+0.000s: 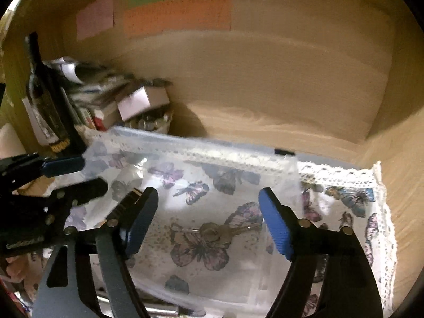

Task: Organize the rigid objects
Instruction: 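Carry the bottle and keys into the clear box and open both tools, then grasp the white handheld device with the right tool while the left tool grasps the spiky ball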

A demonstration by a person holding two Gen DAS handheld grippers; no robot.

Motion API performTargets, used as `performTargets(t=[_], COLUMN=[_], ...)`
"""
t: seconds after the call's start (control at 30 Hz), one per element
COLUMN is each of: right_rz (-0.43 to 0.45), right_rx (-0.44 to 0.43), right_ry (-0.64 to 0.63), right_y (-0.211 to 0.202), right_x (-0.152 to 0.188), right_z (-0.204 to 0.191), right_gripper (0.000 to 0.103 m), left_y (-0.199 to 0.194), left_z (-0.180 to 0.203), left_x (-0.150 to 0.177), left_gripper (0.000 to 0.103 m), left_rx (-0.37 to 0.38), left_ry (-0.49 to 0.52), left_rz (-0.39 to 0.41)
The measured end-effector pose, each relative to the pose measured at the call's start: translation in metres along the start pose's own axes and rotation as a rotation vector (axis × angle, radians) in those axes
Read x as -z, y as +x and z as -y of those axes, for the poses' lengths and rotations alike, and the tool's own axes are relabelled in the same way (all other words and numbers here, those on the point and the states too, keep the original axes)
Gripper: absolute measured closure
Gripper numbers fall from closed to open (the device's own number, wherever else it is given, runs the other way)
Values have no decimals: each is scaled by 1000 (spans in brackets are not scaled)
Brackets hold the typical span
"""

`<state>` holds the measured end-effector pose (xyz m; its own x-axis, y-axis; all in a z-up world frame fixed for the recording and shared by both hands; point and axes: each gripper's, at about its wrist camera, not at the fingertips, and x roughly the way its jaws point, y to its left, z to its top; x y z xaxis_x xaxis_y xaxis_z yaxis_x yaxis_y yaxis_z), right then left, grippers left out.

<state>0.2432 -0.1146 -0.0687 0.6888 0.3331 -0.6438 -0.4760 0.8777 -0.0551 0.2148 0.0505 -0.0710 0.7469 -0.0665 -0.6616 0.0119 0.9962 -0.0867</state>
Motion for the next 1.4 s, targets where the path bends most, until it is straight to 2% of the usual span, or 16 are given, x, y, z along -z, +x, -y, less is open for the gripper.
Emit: performTargets(t=[0.07,0.13,0.23,0.3,0.4,0.6,0.73,0.93,1.03,1.13,1.2,1.27,1.3,1.37,1.4], right_rz=[34,65,101,116,103,4,-61,-107,-131,-171,-183,-193,-198,-214,-214], right_rx=[-6,-3,9,13,4,-54,-97,-163,-142,-190,-210,-205,-204,-213,-218], right_ry=[-5,-20,-51,-72,-113,-152,-173,-230,-241,-227,-228,-247,-256,-271,-277], right_y=[-16,-33,-56,-69,-81,-83,-81,-79,-68,-55,-47,-42,-40,-37,-37], right_x=[0,3,12,22,41,86,108,125,127,124,120,118,117,115,115], right_z=[0,-3,-10,-17,-27,-41,-49,-68,-75,-75,-76,-80,-82,-85,-85], right_gripper=[19,19,18,15,9,9,9,9,9,11,14,30,35,46,48], left_y=[-17,-33,-58,-74,-85,-81,-75,-78,-80,-81,-80,-78,-77,-74,-72], left_z=[-1,-2,-7,-12,-21,-34,-34,-24,-18,-12,-9,-7,-7,-5,-3], left_x=[2,5,15,26,46,91,120,152,159,163,165,165,165,165,165], left_gripper=[28,16,4,2,1,1,1,1,1,1,1,1,1,7,17], left_rx=[-32,-59,-93,-113,-138,-159,-138,-127,-116,-112,-95,-77,-67,-48,-36], left_ry=[2,9,17,24,25,-9,-36,-30,-15,5,17,25,23,19,24], left_rz=[37,72,118,131,108,-1,-53,-72,-73,-71,-76,-85,-90,-97,-108])
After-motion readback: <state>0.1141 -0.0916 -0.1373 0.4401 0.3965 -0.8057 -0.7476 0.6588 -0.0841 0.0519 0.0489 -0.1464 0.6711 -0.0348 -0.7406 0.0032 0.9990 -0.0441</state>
